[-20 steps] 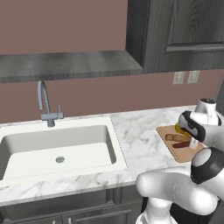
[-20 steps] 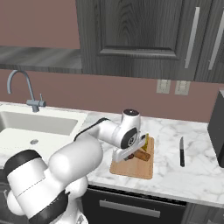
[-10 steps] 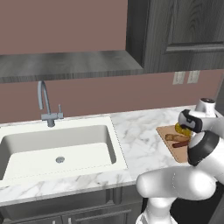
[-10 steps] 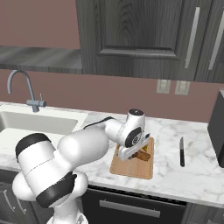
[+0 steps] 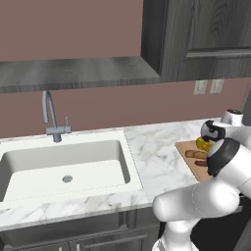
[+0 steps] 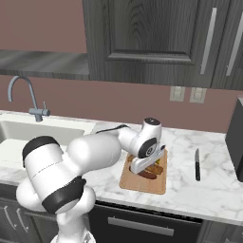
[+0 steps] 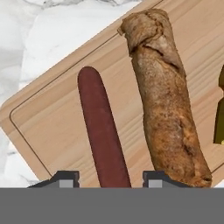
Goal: Retrieve the sausage and cheese from the fridge and place them on the cutting board on the counter.
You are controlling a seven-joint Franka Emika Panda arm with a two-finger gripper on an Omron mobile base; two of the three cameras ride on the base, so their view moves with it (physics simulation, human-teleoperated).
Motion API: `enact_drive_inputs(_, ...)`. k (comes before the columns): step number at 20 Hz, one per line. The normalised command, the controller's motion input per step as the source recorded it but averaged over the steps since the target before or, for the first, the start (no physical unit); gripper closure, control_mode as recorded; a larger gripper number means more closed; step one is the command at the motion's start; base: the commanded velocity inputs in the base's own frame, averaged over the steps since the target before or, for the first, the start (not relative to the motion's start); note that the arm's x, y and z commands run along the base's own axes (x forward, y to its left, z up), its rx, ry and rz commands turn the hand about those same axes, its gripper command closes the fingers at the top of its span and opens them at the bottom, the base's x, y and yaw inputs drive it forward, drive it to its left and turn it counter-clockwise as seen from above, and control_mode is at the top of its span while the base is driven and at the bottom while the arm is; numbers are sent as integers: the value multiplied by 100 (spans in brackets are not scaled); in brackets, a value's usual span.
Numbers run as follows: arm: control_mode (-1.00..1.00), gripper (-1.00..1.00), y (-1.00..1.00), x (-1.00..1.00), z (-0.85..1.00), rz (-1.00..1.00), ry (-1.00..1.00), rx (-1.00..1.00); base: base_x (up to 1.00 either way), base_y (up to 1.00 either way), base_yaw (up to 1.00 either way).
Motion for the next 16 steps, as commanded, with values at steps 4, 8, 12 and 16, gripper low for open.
enact_drive_inputs(4,-100,-100,0,-8,0,0,1,0,0,0,0)
enact_drive_inputs(8,-100,-100,0,0,1,0,0,0,0,0,0)
enact_drive_inputs(12,-100,-100,0,-15,29,0,0,0,0,0,0)
enact_drive_inputs(16,-100,-100,-2,-28,44,0,0,1,0,0,0)
